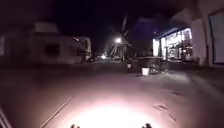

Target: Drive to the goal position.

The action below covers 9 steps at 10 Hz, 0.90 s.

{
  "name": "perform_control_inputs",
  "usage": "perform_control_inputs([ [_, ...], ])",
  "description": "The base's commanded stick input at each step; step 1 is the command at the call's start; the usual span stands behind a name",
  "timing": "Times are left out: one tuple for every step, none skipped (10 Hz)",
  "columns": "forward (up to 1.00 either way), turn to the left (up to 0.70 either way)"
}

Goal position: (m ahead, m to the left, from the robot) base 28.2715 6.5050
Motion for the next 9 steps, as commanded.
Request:
perform_control_inputs([
  [0.85, 0.0],
  [0.85, 0.0],
  [0.85, 0.0],
  [0.85, 0.0],
  [0.85, 0.0],
  [0.85, 0.0],
  [0.85, 0.0],
  [0.85, 0.0],
  [0.85, 0.0],
])
